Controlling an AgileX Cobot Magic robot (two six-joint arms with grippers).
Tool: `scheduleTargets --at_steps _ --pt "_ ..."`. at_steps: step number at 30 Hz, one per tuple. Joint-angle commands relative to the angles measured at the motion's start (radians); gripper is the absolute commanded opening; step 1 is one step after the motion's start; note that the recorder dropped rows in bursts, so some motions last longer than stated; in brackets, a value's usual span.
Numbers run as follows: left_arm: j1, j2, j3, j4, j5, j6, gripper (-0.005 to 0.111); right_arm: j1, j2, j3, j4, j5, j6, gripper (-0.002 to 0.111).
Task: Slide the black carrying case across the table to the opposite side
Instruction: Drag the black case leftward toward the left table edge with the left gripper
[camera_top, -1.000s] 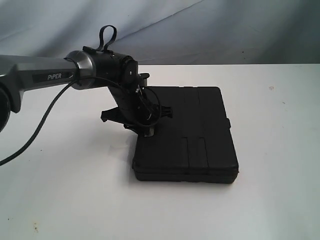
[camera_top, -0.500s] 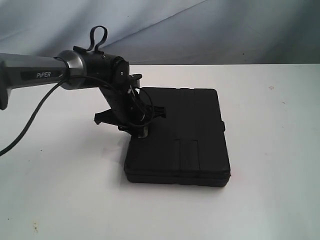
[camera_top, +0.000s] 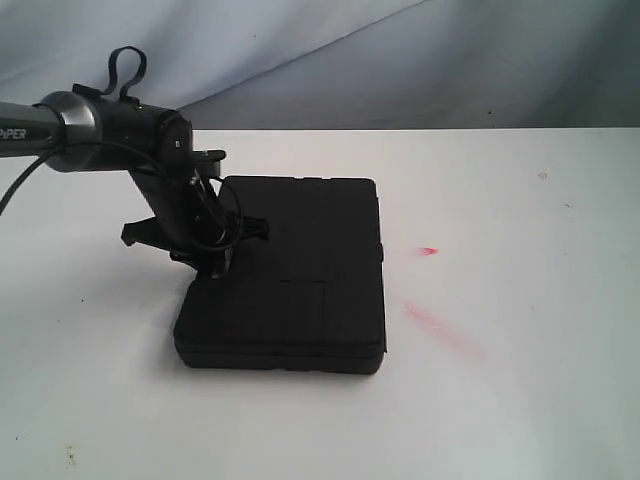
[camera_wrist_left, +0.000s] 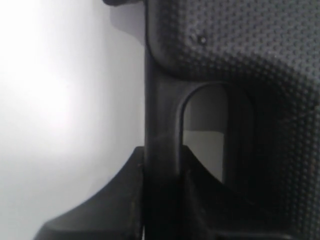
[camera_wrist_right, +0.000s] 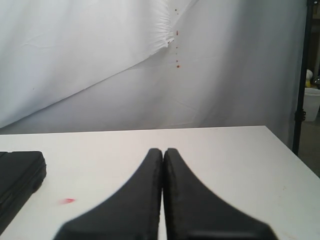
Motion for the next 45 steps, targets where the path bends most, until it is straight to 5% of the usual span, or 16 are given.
scheduleTargets --at_steps 1,25,45 --pt "0.04 -0.006 0.038 0.076 0.021 0.051 0.0 -0.008 -0.007 0.004 0.006 -0.003 -0.002 0.0" --pt "0.268 -0.063 0.15 0.154 0.0 0.127 0.0 -0.008 -0.007 0.004 0.006 -0.003 -0.002 0.0" --pt "0.3 -0.063 0.15 0.154 -0.028 0.169 0.0 -0.008 -0.007 0.004 0.006 -0.003 -0.002 0.0"
